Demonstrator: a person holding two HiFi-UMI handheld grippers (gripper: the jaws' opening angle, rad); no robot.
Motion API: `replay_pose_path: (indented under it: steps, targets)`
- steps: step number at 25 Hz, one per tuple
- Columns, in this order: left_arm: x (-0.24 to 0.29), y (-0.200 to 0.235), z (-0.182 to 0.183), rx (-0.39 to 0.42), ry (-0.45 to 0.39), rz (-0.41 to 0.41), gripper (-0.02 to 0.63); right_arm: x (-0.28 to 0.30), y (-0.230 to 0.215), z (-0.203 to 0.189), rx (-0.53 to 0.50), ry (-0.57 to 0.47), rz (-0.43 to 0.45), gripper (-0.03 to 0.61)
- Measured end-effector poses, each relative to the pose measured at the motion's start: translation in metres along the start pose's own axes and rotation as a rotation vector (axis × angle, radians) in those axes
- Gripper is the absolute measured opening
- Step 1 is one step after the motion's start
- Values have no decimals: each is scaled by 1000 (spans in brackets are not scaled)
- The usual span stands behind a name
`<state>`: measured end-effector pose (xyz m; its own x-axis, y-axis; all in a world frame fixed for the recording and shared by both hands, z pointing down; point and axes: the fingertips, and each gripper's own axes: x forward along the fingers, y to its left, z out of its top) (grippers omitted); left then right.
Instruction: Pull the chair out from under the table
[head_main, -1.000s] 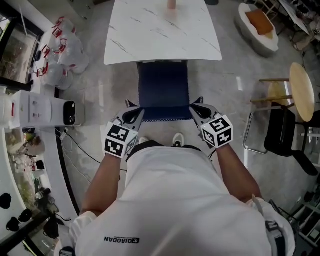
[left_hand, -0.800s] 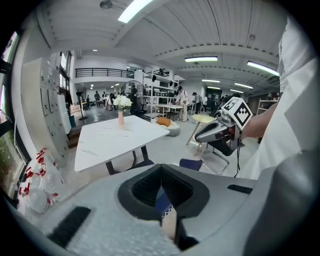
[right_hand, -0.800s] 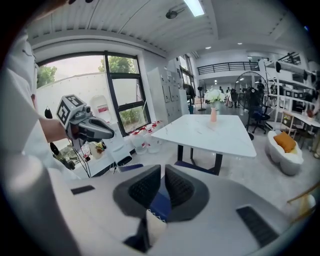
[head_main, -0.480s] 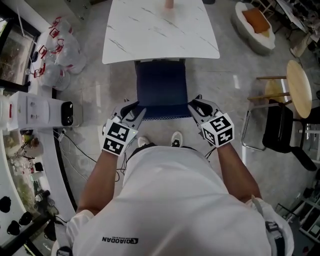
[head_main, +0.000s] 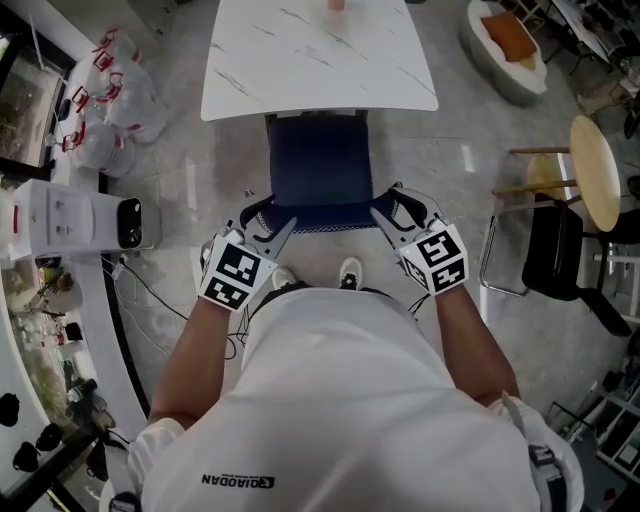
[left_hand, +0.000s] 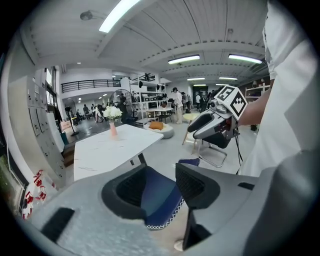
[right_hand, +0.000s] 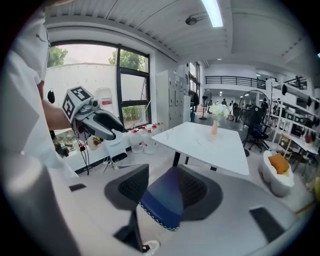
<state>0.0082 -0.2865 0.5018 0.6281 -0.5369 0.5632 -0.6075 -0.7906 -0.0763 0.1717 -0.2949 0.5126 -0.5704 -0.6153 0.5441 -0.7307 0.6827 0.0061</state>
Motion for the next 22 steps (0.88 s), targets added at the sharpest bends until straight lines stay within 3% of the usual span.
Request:
replay_pose_path:
  steps: [11,16,19,22]
  targets:
    - [-2,4,-1,-1,12,6,193,2,1,-1,-8,9,3,183]
    - [1,0,-9,-24,30,-21,190,3,4,-10,-64,45,25,183]
    - [7,-12,-34,6,129,-67,189,4,15,-25,-186,139,68,186]
    - [16,-25,-68,138,277,-113,190,10,26,-53,-335,286,130,201]
